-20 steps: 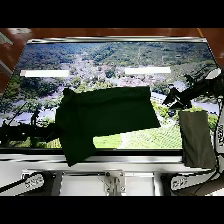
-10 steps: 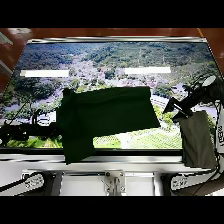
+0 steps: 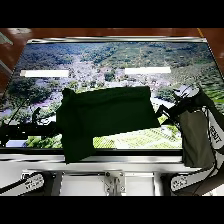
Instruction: Fold the shirts.
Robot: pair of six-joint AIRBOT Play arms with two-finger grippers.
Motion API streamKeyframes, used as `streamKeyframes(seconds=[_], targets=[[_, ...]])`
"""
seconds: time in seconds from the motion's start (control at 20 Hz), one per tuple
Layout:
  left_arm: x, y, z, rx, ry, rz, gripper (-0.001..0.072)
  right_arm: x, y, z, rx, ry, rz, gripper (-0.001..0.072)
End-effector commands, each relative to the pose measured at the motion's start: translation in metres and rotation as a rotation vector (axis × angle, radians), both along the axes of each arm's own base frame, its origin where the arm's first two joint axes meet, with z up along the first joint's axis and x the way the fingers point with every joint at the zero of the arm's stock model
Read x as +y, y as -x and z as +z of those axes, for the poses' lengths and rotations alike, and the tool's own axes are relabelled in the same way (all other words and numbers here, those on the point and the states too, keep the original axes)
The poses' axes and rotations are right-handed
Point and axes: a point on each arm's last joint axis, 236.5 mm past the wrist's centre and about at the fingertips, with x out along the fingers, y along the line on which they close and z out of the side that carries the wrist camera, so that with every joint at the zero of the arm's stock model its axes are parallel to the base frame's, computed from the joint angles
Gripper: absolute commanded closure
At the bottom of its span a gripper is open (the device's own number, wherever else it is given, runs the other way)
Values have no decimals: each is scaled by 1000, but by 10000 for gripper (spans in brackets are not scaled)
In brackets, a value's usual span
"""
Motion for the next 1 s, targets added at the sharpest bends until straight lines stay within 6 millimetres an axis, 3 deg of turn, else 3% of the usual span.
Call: streamKeyframes(seconds=[0.0,0.1,0.15,0.2,0.25,0.35,0.4,0.5,0.6,0.65,0.75,0.85,0.95], targets=[[-1,0,2,-2,3,-5,673,18,9,-13,37,12,57,33],[-1,0,2,-5,3,-5,673,23,13,-16,43,36,105,237],[0,-2,4,-8,3,-7,673,26,15,-16,43,37,122,382],[0,-4,7,-16,4,-12,674,29,16,-13,44,35,133,588],[1,-9,13,-31,4,-20,674,31,15,-8,33,31,131,646],[8,-30,38,-112,-23,-30,676,32,2,16,-61,22,153,647],[14,-46,62,-183,-51,-24,676,30,-8,36,-134,31,172,648],[27,-79,136,-389,-134,-16,676,27,-38,94,-327,68,189,648],[36,-100,251,-691,-263,-18,676,25,-72,187,-605,117,196,648],[38,-100,316,-849,-331,-4,676,26,-83,245,-771,143,203,648],[38,-79,455,-1175,-439,109,676,27,-86,396,-1190,219,172,648],[28,-19,592,-1531,-537,228,676,25,-48,539,-1571,294,71,648],[12,52,677,-1779,-595,314,676,18,13,637,-1827,342,-57,648]])
